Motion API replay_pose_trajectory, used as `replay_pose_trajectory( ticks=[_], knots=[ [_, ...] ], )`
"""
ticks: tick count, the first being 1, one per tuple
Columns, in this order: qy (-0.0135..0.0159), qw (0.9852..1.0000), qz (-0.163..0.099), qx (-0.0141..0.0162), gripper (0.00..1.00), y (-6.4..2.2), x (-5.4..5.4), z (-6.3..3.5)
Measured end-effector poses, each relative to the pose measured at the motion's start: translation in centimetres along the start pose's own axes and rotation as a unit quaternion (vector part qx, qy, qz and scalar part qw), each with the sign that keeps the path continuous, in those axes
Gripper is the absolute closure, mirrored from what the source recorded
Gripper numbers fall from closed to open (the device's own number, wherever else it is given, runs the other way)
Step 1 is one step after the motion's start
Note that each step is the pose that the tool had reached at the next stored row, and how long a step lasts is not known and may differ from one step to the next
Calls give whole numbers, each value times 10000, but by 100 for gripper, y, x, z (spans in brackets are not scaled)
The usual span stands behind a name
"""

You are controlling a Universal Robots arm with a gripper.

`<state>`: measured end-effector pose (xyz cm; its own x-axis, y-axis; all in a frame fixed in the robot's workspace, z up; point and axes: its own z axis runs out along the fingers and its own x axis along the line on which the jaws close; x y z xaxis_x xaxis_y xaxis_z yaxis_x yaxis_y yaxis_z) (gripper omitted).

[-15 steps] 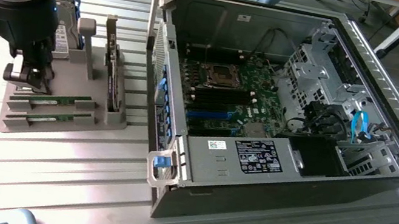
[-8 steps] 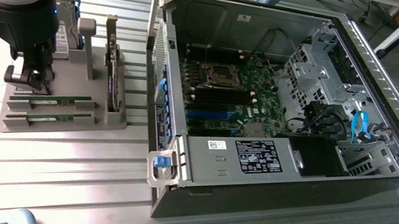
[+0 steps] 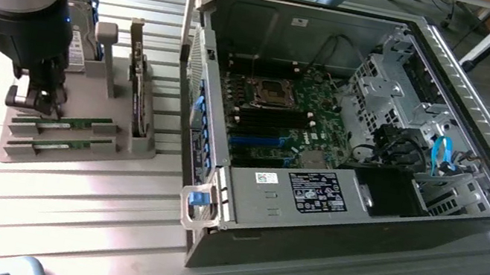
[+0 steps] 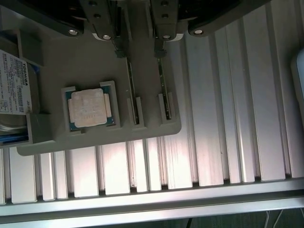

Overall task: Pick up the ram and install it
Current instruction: 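Pick up the ram and move it above insertion slot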

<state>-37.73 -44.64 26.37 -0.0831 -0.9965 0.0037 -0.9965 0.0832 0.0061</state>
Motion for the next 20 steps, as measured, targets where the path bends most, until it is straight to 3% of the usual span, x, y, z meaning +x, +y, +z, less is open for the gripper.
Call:
replay_pose_trajectory(
  ticks=[20],
  knots=[
    [2, 10000, -3, 0, 64, -8, 95, 67]
  ],
)
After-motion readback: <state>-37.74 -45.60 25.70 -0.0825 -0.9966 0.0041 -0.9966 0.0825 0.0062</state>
